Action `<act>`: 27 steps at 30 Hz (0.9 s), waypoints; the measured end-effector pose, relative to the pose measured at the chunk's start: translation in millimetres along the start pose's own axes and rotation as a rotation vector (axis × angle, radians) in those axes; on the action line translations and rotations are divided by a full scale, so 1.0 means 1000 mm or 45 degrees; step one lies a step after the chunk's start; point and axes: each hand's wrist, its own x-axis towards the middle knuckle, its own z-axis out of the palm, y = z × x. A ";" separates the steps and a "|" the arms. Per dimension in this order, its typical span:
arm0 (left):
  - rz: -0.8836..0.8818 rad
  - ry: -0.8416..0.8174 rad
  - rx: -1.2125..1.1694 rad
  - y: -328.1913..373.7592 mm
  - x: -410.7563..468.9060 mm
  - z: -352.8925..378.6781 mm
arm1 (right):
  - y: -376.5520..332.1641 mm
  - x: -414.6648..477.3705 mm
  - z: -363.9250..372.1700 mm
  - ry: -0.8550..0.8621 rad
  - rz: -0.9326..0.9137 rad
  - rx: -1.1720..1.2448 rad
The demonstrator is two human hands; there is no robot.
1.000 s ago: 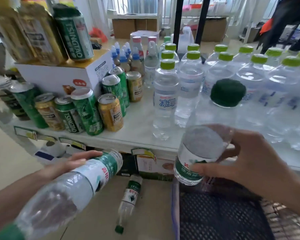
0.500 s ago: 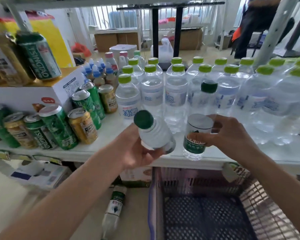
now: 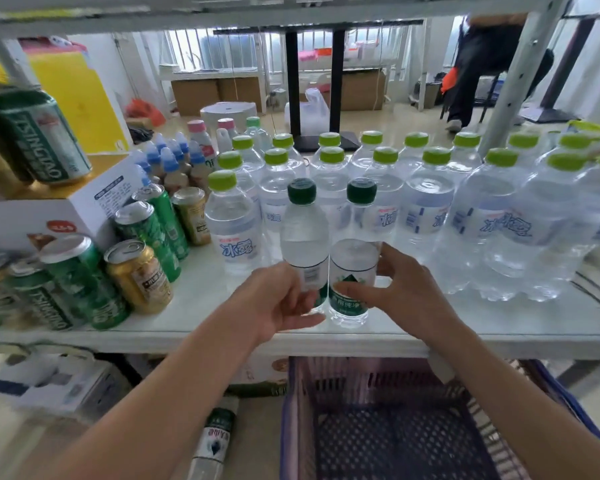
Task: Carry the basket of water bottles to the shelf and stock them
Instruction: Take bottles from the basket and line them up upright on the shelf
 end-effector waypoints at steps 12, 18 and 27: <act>0.696 0.536 0.800 -0.064 0.013 -0.007 | 0.018 -0.019 0.040 0.072 -0.075 0.115; 0.785 0.644 0.912 -0.069 0.004 0.007 | 0.026 -0.020 0.050 0.135 -0.060 0.005; 0.687 0.620 0.965 -0.084 -0.003 0.019 | 0.030 -0.017 0.045 0.148 0.018 0.177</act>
